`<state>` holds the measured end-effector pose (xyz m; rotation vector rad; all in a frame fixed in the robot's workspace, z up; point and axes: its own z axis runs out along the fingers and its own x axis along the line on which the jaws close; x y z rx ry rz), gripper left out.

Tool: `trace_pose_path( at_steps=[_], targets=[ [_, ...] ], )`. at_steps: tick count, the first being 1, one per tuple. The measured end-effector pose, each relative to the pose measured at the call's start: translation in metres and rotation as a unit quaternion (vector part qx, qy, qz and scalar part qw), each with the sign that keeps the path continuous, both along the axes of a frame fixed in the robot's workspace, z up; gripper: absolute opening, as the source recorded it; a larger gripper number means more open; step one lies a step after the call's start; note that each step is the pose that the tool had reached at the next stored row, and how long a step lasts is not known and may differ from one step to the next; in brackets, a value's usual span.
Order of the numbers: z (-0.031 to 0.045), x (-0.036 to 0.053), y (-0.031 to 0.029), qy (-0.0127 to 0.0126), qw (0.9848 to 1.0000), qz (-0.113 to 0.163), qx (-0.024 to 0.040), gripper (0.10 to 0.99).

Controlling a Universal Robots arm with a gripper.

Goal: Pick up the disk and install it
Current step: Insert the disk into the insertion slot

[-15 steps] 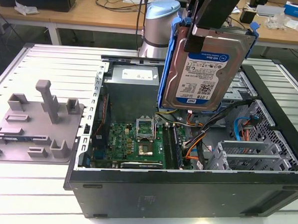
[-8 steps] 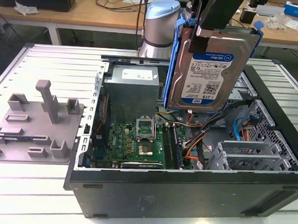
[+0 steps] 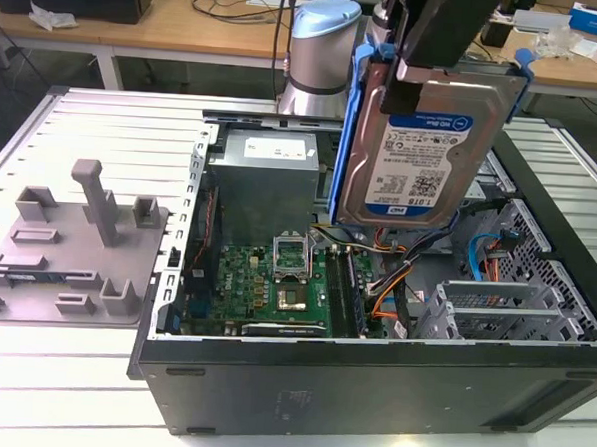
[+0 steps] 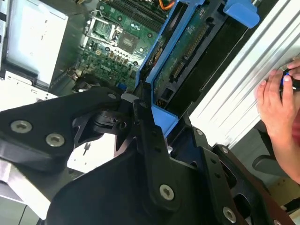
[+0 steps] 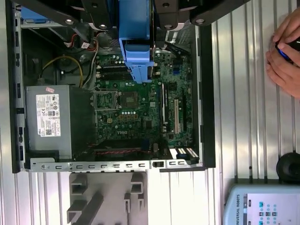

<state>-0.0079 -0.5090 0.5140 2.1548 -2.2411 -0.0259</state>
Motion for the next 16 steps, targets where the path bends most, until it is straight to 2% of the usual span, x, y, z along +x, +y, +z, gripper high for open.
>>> trace_pose_path(
  at_steps=[3,5,8,12,13,14,16],
  targets=[
    [-0.0005,0.008,-0.0068,0.0,1.0,0.0,0.0,0.365],
    [-0.001,0.0135,-0.0092,0.0,1.0,0.0,-0.0001,0.365],
    [-0.0025,0.0296,-0.0106,0.0,1.0,0.0,-0.0001,0.365],
    [-0.0065,0.0634,-0.0121,0.0,1.0,0.0,0.0,0.365],
    [-0.0076,0.0705,-0.0156,0.0,1.0,0.0,0.0,0.365],
    [-0.0087,0.0738,-0.0196,0.0,1.0,0.0,-0.0001,0.365],
    [-0.0106,0.0779,-0.0232,0.0,1.0,0.0,-0.0001,0.365]
  ],
)
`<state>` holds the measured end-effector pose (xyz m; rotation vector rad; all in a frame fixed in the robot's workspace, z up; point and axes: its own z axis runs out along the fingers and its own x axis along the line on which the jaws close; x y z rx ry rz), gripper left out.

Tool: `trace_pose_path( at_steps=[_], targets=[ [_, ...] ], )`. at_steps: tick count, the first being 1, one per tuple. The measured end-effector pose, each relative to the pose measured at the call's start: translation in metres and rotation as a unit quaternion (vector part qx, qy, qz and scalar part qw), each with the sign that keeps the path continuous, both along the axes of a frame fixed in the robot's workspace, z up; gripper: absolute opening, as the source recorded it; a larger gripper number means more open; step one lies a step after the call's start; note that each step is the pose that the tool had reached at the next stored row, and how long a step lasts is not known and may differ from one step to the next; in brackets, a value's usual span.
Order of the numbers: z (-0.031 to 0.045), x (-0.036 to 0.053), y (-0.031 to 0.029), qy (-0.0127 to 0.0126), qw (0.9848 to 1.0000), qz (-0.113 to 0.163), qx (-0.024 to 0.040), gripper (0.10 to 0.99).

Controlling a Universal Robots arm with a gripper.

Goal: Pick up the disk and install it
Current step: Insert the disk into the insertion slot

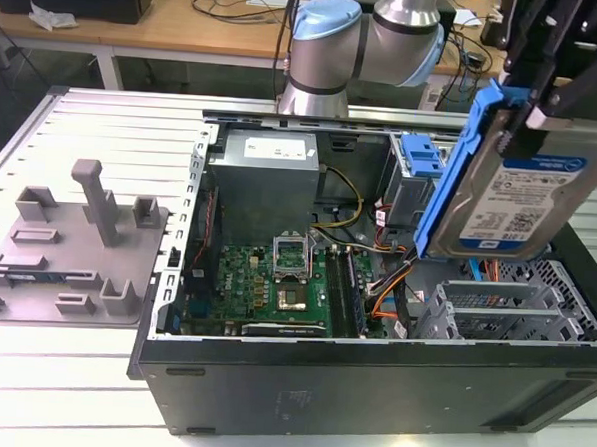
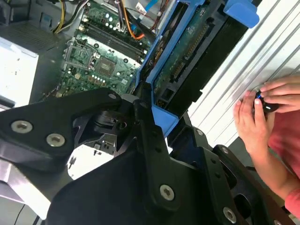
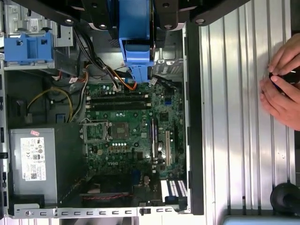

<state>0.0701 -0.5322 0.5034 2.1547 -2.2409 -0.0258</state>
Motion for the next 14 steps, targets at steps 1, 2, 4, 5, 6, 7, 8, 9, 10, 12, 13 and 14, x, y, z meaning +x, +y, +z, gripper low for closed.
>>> trace_pose_path(
  at_steps=[1,2,4,5,6,7,8,9,10,12,13,14],
  targets=[
    [-0.001,0.0022,-0.0004,0.0,1.0,0.0,0.0002,0.365],
    [-0.0019,0.0049,-0.0004,0.0,1.0,0.0,0.0001,0.365],
    [-0.0039,0.012,-0.0005,0.0,1.0,0.0,0.0,0.365],
    [-0.0049,0.0165,-0.0006,0.0,1.0,0.0,0.0,0.365],
    [-0.0058,0.0192,-0.0005,0.0,1.0,0.0,0.0,0.365],
    [-0.0077,0.0224,-0.0006,0.0,1.0,0.0,-0.0001,0.365],
    [-0.0091,0.0238,-0.0006,0.0,1.0,0.0,0.0,0.365],
    [-0.0102,0.0254,-0.0006,0.0,1.0,0.0,0.0001,0.365],
    [-0.011,0.0287,-0.0006,0.0,1.0,0.0,0.0,0.365],
    [-0.0128,0.0334,-0.0006,0.0,1.0,0.0,0.0,0.365],
    [-0.0137,0.0342,-0.0007,0.0,1.0,0.0,0.0,0.365],
    [-0.0145,0.0347,-0.0008,0.0,1.0,0.0,0.0,0.365]
  ],
)
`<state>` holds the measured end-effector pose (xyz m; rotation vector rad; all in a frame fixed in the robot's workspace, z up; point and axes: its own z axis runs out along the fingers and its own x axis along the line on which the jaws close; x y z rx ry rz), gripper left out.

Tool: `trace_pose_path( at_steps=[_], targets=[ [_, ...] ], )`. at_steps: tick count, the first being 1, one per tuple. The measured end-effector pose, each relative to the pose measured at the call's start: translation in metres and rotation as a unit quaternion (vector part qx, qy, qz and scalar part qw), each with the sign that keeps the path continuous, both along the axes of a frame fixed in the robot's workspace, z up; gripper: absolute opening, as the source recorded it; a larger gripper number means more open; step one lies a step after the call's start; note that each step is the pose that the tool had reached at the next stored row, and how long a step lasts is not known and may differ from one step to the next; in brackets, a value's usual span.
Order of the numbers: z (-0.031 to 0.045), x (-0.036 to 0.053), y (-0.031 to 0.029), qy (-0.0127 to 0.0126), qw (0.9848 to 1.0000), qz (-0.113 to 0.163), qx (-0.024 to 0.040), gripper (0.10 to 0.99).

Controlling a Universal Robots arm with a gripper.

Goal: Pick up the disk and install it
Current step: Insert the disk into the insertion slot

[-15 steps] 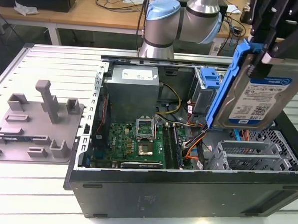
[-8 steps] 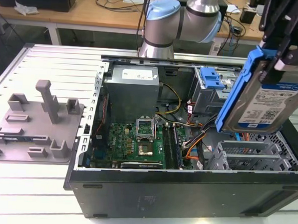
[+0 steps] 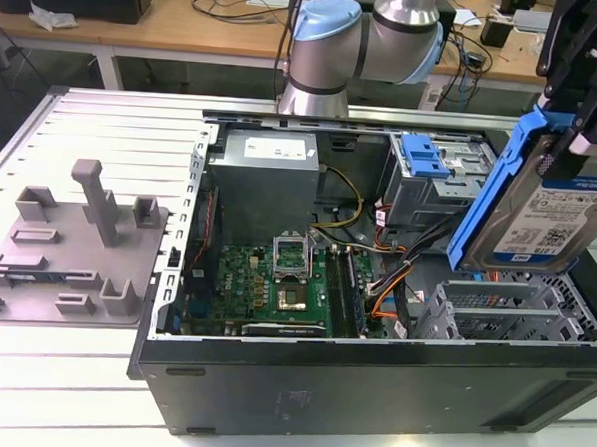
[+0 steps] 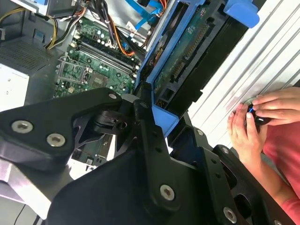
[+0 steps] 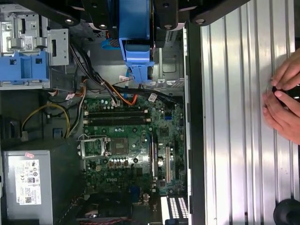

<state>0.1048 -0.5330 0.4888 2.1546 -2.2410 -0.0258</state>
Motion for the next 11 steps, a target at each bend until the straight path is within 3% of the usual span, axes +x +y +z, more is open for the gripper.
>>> trace_pose_path(
  at_steps=[6,11],
  targets=[
    [-0.0048,0.0071,-0.0005,0.0,1.0,0.0,0.0,0.365],
    [-0.0057,0.0079,-0.0011,0.0,1.0,0.0,0.0001,0.365]
  ],
)
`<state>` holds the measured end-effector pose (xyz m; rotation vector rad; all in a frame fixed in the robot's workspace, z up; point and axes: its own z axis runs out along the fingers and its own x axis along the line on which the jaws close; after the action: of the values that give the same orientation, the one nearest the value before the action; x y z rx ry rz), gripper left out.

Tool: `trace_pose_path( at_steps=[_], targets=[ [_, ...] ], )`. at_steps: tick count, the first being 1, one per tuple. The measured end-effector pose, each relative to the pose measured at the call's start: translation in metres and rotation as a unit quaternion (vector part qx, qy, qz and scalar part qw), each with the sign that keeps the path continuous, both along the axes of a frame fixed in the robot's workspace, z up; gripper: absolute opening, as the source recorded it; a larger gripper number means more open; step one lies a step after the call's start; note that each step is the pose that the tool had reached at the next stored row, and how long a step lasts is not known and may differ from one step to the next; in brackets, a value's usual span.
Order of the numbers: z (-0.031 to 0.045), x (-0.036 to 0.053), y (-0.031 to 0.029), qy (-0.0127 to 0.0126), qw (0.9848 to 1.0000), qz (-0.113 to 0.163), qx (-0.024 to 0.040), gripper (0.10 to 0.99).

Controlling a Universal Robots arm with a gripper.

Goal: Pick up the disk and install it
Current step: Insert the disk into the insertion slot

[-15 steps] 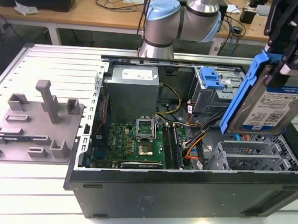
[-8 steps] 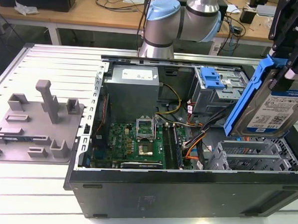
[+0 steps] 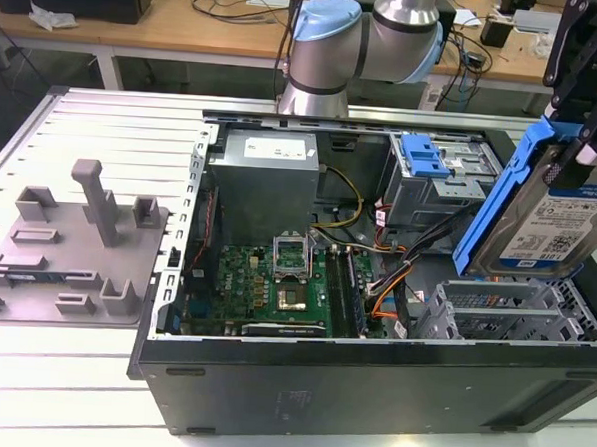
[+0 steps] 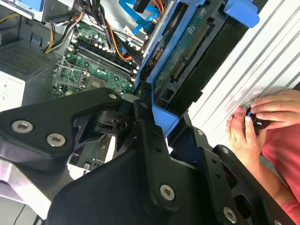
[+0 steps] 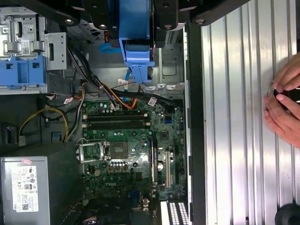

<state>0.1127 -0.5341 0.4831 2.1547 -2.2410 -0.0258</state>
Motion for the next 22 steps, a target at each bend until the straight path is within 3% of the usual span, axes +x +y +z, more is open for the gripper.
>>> trace_pose_path(
  at_steps=[22],
  targets=[
    [-0.0087,0.0007,-0.0029,0.0001,1.0,0.0,0.0,0.365]
  ],
)
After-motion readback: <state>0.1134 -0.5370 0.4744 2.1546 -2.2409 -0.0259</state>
